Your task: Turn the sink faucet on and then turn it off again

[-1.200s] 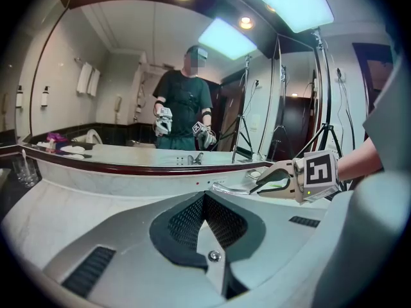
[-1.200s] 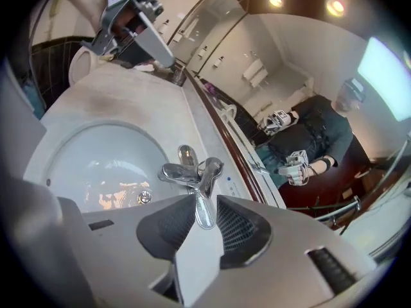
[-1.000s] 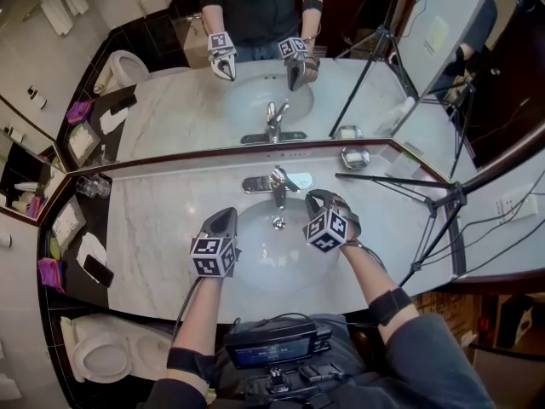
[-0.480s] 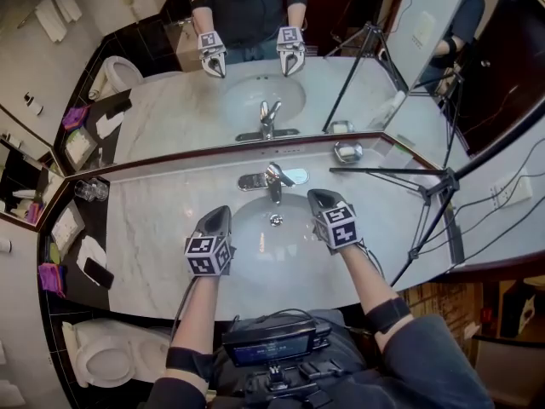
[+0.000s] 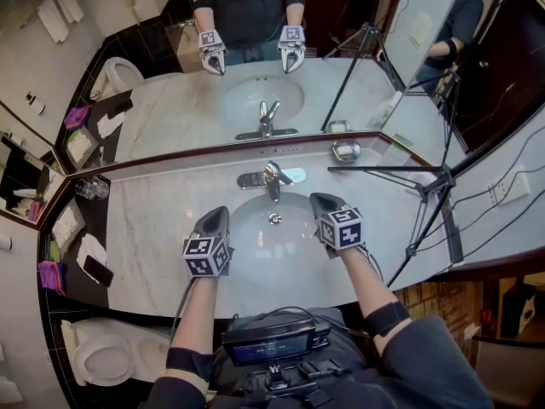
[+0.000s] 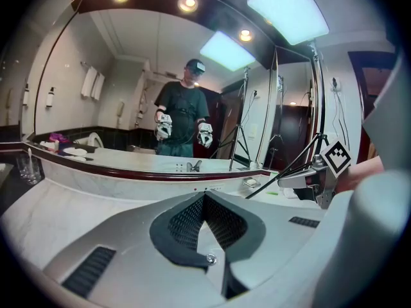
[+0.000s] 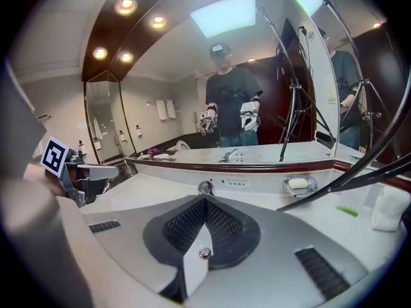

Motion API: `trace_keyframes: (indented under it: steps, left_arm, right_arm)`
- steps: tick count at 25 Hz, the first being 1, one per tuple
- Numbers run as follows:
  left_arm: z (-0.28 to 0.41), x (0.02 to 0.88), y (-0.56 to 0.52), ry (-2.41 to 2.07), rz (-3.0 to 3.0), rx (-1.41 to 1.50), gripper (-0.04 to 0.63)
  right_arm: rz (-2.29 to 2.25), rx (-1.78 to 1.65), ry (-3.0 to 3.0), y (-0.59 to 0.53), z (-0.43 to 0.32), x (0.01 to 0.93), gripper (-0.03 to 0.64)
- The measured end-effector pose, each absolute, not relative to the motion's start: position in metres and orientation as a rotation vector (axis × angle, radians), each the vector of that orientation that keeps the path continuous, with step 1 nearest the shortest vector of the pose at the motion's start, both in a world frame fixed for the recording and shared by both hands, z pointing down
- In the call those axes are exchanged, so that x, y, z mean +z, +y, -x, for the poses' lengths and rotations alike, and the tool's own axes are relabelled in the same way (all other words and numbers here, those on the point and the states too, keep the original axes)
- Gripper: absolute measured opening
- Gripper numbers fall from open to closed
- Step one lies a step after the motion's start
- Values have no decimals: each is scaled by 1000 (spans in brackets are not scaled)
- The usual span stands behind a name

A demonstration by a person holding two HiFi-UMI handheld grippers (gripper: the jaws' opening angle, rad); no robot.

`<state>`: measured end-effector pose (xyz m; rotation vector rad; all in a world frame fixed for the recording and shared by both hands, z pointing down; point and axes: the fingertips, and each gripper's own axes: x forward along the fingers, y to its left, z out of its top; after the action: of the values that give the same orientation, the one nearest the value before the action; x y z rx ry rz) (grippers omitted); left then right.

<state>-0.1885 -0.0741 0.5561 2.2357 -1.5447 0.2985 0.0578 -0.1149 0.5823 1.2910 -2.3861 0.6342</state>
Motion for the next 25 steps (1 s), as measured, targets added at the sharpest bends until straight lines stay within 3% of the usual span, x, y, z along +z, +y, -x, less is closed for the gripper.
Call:
trace_keyframes:
  steps: [16, 25]
  left_arm:
    - [184, 554, -86, -1576, -2291, 383, 0]
    - [134, 557, -118, -1431, -2596, 827, 203]
  right_arm:
    - [-1267, 657, -2396, -124, -51, 580, 18]
    - [-1285, 682, -2390, -140, -63, 586, 18]
